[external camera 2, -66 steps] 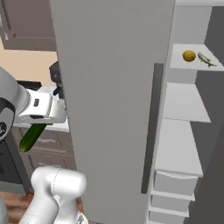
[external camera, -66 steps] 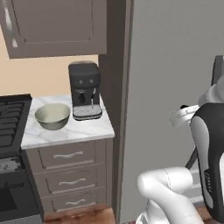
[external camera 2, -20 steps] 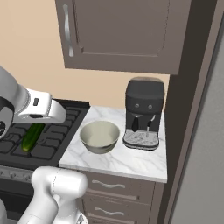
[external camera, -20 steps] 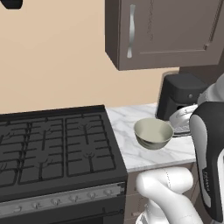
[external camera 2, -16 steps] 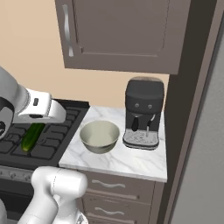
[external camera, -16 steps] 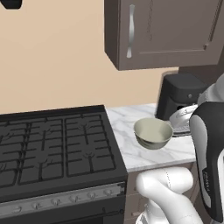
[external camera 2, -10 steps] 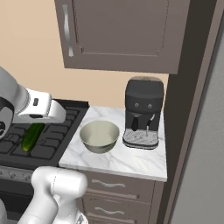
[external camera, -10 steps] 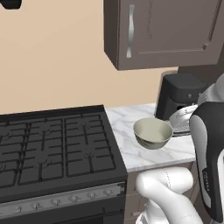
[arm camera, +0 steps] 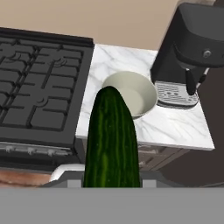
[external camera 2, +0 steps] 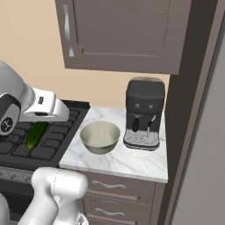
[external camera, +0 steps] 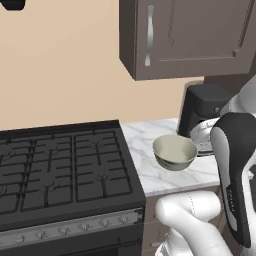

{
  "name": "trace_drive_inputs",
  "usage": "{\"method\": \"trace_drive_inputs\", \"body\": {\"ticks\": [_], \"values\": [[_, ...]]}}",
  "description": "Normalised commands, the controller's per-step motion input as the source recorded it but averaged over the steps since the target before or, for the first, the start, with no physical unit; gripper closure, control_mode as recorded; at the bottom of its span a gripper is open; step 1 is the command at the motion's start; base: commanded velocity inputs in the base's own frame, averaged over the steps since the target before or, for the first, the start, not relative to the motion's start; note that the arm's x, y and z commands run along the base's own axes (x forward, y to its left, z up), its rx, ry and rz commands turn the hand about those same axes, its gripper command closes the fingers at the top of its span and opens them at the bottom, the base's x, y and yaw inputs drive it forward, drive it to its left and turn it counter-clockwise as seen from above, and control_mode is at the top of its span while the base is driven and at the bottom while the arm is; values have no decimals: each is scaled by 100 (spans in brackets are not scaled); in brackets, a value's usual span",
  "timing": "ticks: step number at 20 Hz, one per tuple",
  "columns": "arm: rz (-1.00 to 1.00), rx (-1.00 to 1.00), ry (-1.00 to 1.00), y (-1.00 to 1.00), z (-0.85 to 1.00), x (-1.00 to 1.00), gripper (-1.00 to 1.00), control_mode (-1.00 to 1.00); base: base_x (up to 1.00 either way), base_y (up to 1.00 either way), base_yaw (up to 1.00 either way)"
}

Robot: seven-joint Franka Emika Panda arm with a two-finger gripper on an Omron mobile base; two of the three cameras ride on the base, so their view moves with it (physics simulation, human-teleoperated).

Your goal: Take the lemon, fish, and cucumber from the freezer and place them in the bowl on the counter.

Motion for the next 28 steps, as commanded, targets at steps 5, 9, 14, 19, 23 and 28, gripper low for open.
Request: {"method": "trace_drive_inputs", "body": {"ticks": [5, 9, 14, 19, 23, 28], "values": [[0, 0, 0, 0, -51, 75, 100, -100, 0, 0, 0], [0, 1, 0, 0, -56, 79, 100, -100, 0, 0, 0], [0, 1, 0, 0, -49, 78, 100, -100, 0, 0, 0], [0, 3, 0, -4, -33, 83, 100, -100, 0, 0, 0], [0, 5, 0, -12, -35, 71, 100, -100, 0, 0, 0], [0, 4, 1, -20, -44, 34, 100, -100, 0, 0, 0]]}}
